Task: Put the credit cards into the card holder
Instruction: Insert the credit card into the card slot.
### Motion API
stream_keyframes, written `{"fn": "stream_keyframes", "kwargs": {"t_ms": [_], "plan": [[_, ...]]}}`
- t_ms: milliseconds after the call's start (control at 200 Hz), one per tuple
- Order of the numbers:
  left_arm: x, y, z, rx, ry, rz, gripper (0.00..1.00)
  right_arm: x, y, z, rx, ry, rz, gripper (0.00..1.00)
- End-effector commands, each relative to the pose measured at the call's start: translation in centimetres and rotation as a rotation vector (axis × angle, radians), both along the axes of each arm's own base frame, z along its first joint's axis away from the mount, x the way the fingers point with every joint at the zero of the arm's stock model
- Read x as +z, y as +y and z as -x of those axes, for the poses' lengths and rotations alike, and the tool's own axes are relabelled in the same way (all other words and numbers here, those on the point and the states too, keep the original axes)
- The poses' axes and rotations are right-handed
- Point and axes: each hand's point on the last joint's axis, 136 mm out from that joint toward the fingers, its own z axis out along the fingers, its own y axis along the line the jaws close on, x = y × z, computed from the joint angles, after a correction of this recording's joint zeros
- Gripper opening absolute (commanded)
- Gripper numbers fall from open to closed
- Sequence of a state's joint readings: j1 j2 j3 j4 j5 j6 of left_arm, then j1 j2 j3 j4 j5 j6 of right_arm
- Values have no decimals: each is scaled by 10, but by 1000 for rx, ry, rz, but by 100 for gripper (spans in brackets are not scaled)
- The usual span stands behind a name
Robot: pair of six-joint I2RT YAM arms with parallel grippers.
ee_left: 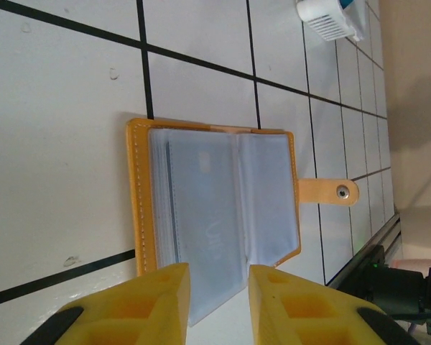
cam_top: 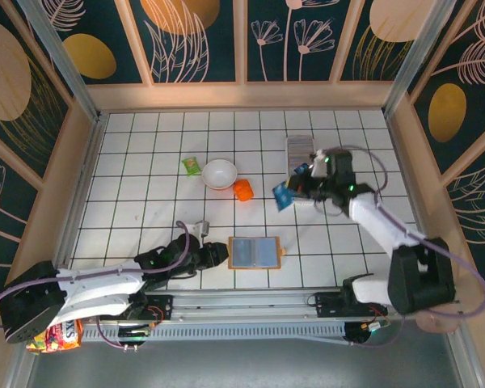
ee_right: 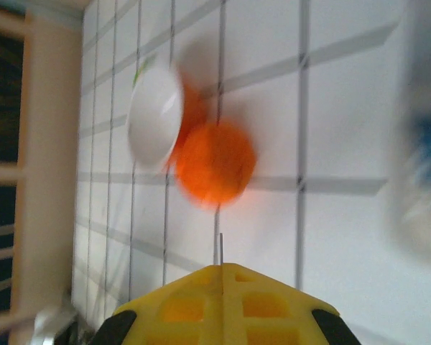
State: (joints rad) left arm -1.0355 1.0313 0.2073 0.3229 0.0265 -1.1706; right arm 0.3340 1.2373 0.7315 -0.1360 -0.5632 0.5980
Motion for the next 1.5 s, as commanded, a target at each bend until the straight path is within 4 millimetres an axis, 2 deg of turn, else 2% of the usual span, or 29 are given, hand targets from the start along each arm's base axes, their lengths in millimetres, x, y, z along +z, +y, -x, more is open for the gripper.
{"fn": "stream_keyframes", "kwargs": {"t_ms": [0,135,240,350,586,736,946,1171,1261,1496], "plan": [[14,-17,0,-49,-16,39,28,16,21,25,-115,11,-77,0],[7,-18,-1,-49,-1,11,32,1,38,64,-170,-1,-19,0],[4,-17,-1,-44,5,-9,33,-27,50,91,-147,7,28,0],[1,-14,-2,-25,11,-6,34,-58,46,102,-166,23,125,0],[-5,-17,0,-45,23,-22,35,-82,47,104,-184,-61,130,0],[-7,-14,0,-35,29,-22,35,-87,59,107,-121,-76,101,0],[-14,-12,3,-32,52,-21,33,-89,60,109,-104,-72,114,0],[-18,-6,2,-10,51,-53,33,-72,53,105,-126,-134,97,0],[-19,-3,0,2,44,-62,34,-70,50,103,-131,-155,93,0],[-21,-3,0,2,49,-74,33,-67,63,99,-97,-191,62,0]]}}
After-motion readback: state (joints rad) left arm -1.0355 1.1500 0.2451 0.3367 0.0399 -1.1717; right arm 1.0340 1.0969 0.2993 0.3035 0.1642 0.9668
